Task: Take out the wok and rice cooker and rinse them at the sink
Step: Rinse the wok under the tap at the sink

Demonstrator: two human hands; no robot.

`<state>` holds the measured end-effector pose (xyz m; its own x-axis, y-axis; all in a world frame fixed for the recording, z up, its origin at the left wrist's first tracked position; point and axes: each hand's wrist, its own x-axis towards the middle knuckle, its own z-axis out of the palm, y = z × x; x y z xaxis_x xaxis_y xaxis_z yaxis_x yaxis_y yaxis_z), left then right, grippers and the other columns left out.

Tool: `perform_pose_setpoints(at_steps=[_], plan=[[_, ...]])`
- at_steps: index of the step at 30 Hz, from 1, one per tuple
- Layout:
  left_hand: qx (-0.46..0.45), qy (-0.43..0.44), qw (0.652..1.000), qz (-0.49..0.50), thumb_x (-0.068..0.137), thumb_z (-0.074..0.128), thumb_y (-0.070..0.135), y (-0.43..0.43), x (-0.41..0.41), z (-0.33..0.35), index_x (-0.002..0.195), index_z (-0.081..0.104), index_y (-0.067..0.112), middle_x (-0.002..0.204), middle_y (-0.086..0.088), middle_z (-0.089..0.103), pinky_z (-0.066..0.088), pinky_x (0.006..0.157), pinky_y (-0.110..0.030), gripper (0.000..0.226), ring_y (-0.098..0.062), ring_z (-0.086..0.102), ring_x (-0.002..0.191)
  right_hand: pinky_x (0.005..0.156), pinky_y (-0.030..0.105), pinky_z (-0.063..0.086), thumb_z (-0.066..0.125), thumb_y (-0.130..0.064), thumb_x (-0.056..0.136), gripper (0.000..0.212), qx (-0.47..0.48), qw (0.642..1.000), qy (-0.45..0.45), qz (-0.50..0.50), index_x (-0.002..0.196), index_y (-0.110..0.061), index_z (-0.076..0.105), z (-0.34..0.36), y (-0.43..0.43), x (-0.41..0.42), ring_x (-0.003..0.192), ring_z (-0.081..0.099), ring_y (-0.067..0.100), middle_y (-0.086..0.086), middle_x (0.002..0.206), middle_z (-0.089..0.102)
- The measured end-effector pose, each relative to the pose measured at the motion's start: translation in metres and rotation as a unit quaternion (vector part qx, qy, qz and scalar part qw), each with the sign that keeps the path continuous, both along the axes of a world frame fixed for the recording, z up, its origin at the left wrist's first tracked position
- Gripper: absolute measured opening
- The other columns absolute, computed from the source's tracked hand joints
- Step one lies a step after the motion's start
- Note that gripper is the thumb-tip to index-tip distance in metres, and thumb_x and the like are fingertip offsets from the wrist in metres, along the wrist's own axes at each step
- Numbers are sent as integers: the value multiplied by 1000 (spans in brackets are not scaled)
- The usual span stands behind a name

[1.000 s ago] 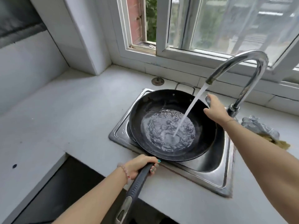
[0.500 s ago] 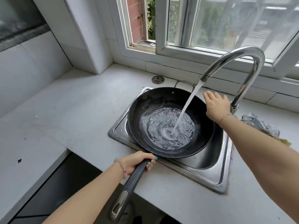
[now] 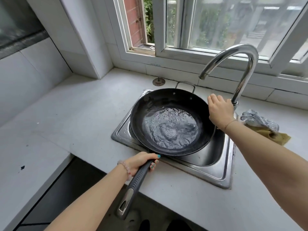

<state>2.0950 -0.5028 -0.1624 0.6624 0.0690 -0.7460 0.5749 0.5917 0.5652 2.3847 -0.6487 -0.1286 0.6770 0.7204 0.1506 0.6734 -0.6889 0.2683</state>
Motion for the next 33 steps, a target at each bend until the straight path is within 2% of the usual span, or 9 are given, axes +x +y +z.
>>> perform_pose_setpoints(at_steps=[2, 6, 9, 14, 17, 19, 24, 28, 33], plan=[[7, -7, 1000, -1, 94, 52, 9, -1, -1, -1, 81, 46, 9, 61, -1, 51, 41, 41, -14, 15, -5, 45, 44, 66, 38, 42, 60, -3, 72, 43, 5, 1000, 9, -3, 115, 2, 54, -1, -1, -2, 92, 57, 31, 15, 110, 57], [15, -9, 1000, -5, 94, 52, 11, -1, -2, -3, 80, 45, 9, 62, -2, 51, 40, 40, -14, 16, -5, 45, 44, 81, 37, 40, 53, -16, 83, 67, -25, 999, 29, -25, 144, -8, 29, 1, -5, -6, 118, 46, 26, 4, 144, 36], [25, -9, 1000, -6, 94, 53, 11, -1, -1, -4, 78, 45, 9, 61, -2, 52, 40, 40, -15, 18, -5, 45, 44, 91, 41, 39, 52, -17, 85, 67, -20, 998, 33, -41, 147, -11, 25, 3, -7, -7, 124, 40, 26, 0, 150, 30], [44, -9, 999, -7, 95, 53, 14, -1, -3, -6, 76, 46, 9, 61, -1, 53, 41, 40, -16, 20, -6, 46, 44, 89, 40, 47, 51, -11, 80, 54, 110, 985, 127, -30, 134, -10, 42, 3, -2, -28, 122, 46, 28, 5, 138, 47], [37, -15, 999, -9, 95, 52, 14, -2, -3, -4, 76, 47, 9, 61, -1, 53, 41, 40, -15, 21, -5, 46, 43, 97, 38, 43, 49, -11, 84, 58, 216, 945, 241, -57, 142, -10, 38, -2, 6, -61, 128, 43, 26, 7, 144, 43], [33, -17, 999, -17, 95, 52, 14, -2, -3, -3, 76, 47, 9, 60, -1, 54, 41, 41, -15, 21, -5, 46, 43, 101, 34, 39, 47, -11, 87, 58, 234, 928, 286, -50, 144, -11, 35, -7, 11, -85, 132, 40, 23, 4, 147, 39], [-10, -20, 1000, -15, 94, 55, 14, 0, -3, -5, 77, 48, 8, 60, -2, 54, 43, 43, -14, 19, -6, 46, 43, 110, 28, 28, 47, -11, 90, 57, 242, 915, 321, -25, 145, -10, 34, -15, 16, -134, 137, 34, 17, 4, 149, 38], [-55, -21, 998, -26, 94, 53, 14, 1, -10, -6, 74, 49, 8, 55, -1, 52, 42, 39, -14, 21, -6, 45, 38, 109, 30, 30, 47, -8, 90, 51, 298, 892, 334, -71, 140, -11, 41, -15, 16, -173, 133, 39, 18, 4, 144, 44], [-41, -42, 998, -31, 94, 52, 11, 0, -24, -9, 75, 49, 8, 52, 0, 52, 41, 39, -15, 20, -6, 45, 37, 96, 32, 46, 49, -1, 86, 33, 465, 803, 340, -154, 114, -9, 64, -22, 26, -223, 105, 60, 17, 4, 111, 66]])
